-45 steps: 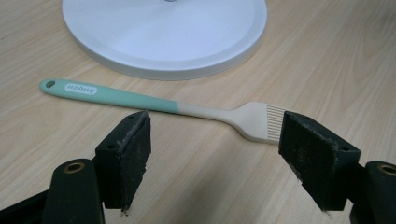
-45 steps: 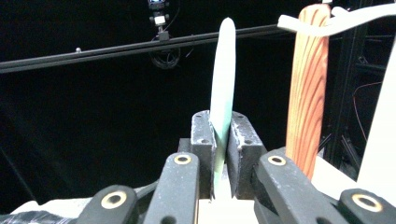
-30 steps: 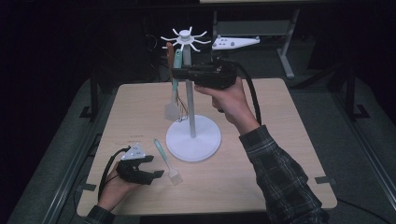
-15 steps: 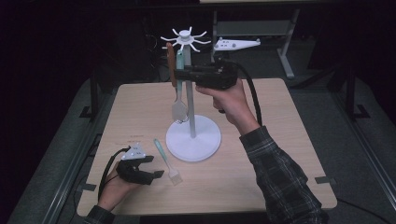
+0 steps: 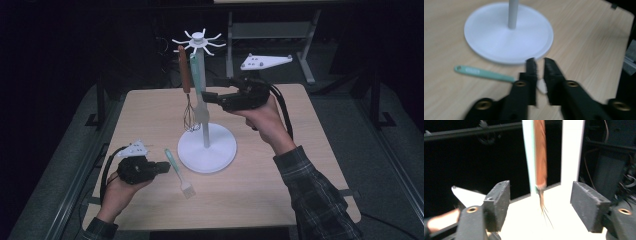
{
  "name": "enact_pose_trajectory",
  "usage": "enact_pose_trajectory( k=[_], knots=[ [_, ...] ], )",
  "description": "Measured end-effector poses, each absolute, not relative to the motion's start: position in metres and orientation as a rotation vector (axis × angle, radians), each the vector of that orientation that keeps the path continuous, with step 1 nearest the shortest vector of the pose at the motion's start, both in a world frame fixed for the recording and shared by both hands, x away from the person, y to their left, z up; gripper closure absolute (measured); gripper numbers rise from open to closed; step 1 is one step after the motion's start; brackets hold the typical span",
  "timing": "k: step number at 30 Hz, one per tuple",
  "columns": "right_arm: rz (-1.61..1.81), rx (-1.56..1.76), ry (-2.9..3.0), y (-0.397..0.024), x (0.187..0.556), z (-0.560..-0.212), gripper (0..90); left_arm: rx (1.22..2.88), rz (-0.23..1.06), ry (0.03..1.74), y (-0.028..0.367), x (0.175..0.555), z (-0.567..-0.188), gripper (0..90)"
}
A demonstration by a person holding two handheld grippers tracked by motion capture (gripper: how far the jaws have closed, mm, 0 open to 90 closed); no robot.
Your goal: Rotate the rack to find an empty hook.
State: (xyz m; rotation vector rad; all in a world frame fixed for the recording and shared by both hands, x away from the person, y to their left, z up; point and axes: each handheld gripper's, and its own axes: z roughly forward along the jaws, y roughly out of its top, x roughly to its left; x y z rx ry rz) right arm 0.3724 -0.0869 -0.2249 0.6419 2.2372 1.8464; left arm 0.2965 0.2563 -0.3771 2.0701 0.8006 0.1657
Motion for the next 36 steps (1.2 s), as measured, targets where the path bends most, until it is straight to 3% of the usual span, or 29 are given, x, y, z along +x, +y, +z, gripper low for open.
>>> enact_pose_trajectory(
  k=[16, 30, 36],
  knots=[
    [1.605, 0.745, 2.338, -0.114, 0.354, -0.307, 16.5, 2.043, 0.258, 0.663, 0.228, 0.331, -0.253, 90.0],
    [1.465, 0.883, 2.437, -0.129, 0.343, -0.389, 14.2, 1.973, 0.349, 0.562, 0.206, 0.352, -0.161, 90.0],
    [1.401, 0.918, 2.482, -0.133, 0.341, -0.409, 13.8, 1.925, 0.381, 0.547, 0.202, 0.358, -0.132, 90.0]
  ],
)
